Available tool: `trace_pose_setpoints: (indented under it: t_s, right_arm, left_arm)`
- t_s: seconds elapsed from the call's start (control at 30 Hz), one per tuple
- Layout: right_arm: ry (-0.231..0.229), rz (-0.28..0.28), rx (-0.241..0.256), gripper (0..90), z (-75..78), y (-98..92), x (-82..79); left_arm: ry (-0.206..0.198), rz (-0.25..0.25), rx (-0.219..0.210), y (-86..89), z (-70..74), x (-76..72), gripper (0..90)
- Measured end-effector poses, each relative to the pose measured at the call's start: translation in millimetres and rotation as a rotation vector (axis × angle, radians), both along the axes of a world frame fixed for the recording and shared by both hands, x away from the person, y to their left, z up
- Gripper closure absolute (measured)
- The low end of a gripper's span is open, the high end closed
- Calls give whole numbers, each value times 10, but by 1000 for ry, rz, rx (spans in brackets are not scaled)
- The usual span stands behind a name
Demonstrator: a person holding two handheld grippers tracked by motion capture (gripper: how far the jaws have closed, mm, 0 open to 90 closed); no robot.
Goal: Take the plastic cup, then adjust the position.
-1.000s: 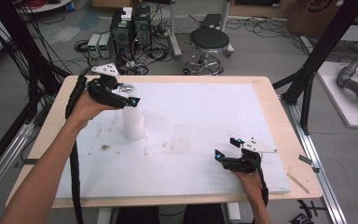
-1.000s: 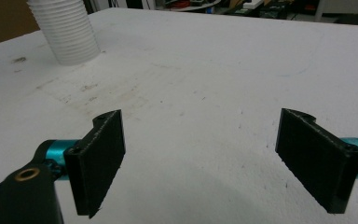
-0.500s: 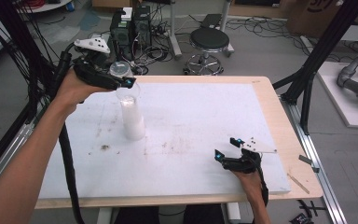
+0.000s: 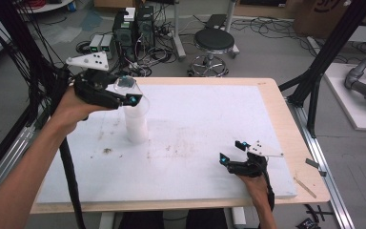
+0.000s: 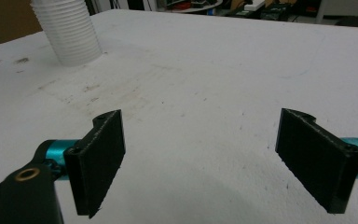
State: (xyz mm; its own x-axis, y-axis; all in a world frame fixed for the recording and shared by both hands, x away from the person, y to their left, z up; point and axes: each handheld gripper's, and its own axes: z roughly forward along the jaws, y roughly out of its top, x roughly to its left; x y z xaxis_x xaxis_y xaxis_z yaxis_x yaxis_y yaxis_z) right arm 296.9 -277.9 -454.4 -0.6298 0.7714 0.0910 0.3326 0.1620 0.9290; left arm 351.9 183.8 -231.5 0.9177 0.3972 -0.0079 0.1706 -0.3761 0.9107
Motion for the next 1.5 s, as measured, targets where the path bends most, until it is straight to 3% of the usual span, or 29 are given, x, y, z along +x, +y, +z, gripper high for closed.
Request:
trace_pose_setpoints:
  t_s: [0.17, 0.3, 0.4, 0.5, 0.6, 0.7, 0.87, 1.0, 1.17, 1.5]
  right_arm:
    - [8, 0, 4, 158, -1, -10, 15]
    - [5, 1, 2, 158, 0, -8, 6]
    - [-3, 0, 2, 158, 0, -7, -2]
    - [-15, 2, -4, 158, 0, -1, -11]
    - [-24, 4, -8, 158, 1, 4, -20]
    - [-12, 6, -20, 158, 1, 16, -12]
    - [-8, 6, -33, 158, 1, 31, -9]
    - [-11, 9, -36, 158, 1, 33, -9]
    - [-9, 8, -53, 158, 0, 46, -6]
    - [-22, 19, -52, 158, 2, 45, -17]
  left_arm:
    - [12, -57, -37, -96, -216, -164, 390]
    - [-11, -94, -60, -171, -385, -270, 389]
    - [-17, -139, -122, -227, -565, -336, 389]
    - [-15, -167, -146, -289, -754, -384, 389]
    - [-17, -186, -148, -330, -888, -423, 389]
    - [-15, -200, -182, -348, -1013, -471, 389]
    - [-33, -202, -183, -357, -1197, -522, 389]
    - [-16, -194, -210, -344, -1344, -506, 388]
    - [-2, -205, -213, -318, -1459, -486, 387]
    - [-5, -188, -216, -274, -1447, -467, 387]
